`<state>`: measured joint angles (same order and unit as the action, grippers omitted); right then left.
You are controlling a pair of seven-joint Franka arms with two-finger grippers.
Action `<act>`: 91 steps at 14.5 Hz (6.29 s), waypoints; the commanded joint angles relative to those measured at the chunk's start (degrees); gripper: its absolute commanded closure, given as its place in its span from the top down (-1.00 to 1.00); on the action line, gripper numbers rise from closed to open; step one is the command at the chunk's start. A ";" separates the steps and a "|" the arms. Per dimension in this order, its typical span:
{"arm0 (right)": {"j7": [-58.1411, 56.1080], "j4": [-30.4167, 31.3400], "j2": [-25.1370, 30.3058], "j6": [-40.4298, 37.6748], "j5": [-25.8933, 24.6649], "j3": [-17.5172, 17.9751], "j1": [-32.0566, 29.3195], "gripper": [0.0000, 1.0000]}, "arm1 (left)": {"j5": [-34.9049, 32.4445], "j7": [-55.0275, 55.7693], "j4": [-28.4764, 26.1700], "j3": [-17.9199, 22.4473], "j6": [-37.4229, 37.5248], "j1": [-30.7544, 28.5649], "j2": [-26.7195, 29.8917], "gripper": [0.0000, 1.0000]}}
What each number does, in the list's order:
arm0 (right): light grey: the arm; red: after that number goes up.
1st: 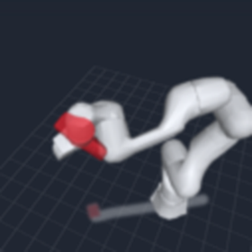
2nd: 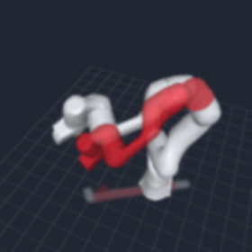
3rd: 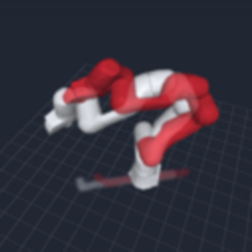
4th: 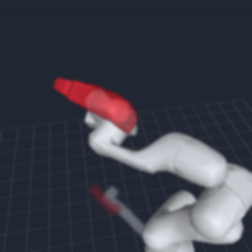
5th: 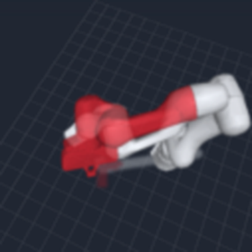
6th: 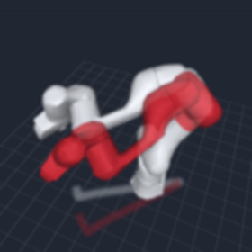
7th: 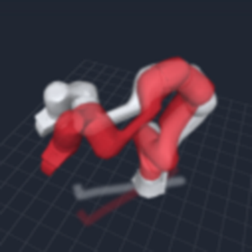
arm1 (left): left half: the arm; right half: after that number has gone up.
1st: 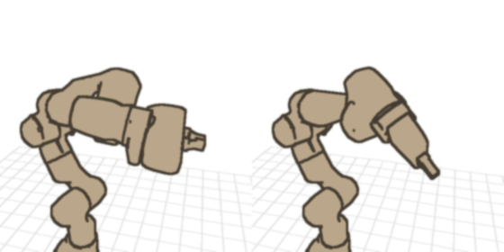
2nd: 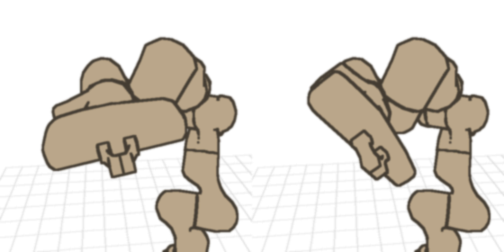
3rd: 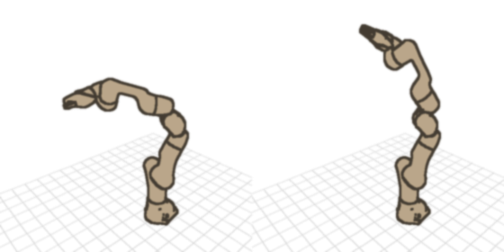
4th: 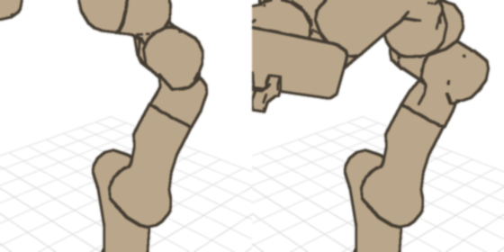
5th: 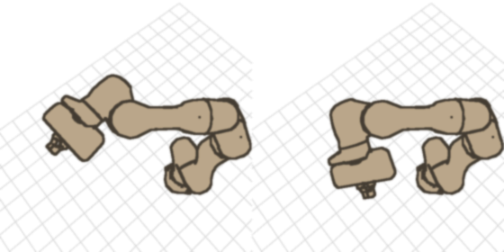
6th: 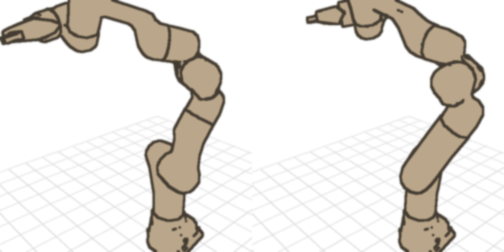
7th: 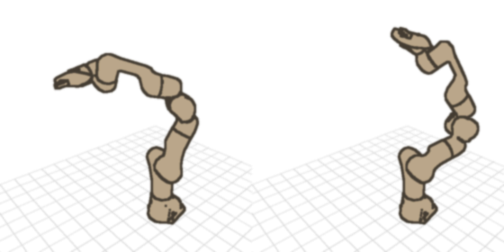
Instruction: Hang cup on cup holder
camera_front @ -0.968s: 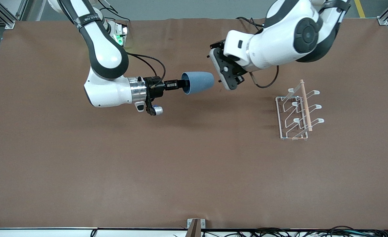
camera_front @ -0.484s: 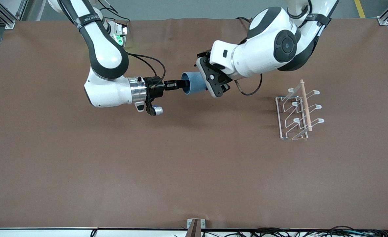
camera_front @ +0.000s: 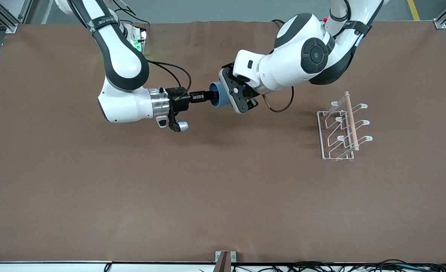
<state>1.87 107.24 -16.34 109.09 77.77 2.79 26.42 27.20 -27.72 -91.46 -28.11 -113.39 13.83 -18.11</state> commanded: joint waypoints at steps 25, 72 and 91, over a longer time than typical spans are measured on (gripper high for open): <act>8.75 0.78 5.79 -0.02 -31.93 -3.40 -13.57 1.00 | -55.72 -13.20 10.86 -0.28 29.00 3.13 -0.43 -0.99; -1.70 -21.46 14.67 -22.52 -78.82 -4.81 -31.25 1.00 | -66.09 24.28 4.71 14.28 30.27 -3.72 -2.65 1.00; -2.22 -21.46 14.67 -22.26 -78.91 -4.81 -31.34 1.00 | -27.11 33.17 -4.26 22.75 15.65 -10.93 22.07 1.00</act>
<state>0.34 86.38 -1.56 87.10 -0.22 -2.72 -4.00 -0.92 4.67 -94.24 -6.06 -97.66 2.47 2.24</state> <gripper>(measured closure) 0.000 0.000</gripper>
